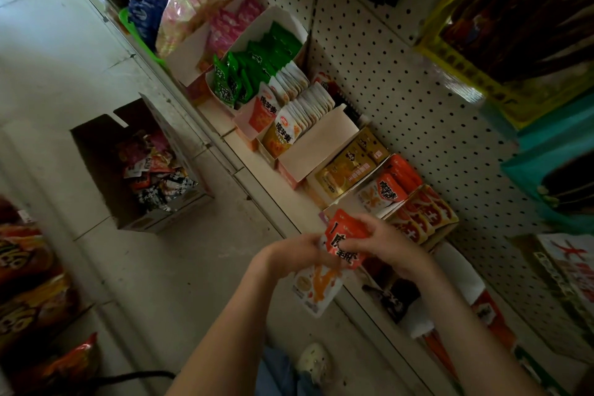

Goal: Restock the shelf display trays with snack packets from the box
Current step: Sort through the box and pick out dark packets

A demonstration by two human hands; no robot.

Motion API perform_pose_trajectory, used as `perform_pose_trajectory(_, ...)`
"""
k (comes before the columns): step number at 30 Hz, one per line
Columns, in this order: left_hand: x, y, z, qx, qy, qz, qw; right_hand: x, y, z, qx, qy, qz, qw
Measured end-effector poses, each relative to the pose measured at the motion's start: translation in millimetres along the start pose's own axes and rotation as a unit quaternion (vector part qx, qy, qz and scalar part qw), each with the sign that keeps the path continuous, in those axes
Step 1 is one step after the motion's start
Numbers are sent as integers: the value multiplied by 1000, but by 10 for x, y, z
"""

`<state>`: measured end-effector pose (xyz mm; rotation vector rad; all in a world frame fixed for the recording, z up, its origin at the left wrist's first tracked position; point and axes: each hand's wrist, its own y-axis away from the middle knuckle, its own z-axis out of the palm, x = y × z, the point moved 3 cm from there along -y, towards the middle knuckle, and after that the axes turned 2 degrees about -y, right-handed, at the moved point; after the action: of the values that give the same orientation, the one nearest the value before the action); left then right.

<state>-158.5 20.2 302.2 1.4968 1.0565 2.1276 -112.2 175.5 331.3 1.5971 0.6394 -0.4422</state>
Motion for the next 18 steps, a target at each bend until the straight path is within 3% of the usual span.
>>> perform_pose_trajectory(6,103,-120,-91,41,-17,-17,999,-97,-70,-129,-14,7,3,1000)
perform_pose_trajectory(10,181,-181,-108,95,-63,-2,993,-7,-117,-169,34,-7,-29,999)
perform_pose_trajectory(13,253,-232,-91,197,-20,51,979,3,-102,-313,147,8,-54,988)
perform_pose_trajectory(16,257,-289,-92,339,-30,98,935,-42,-48,-472,294,80,-74,950)
perform_pose_trajectory(18,243,-312,-52,357,-28,94,929,-63,-40,-528,339,114,-82,930)
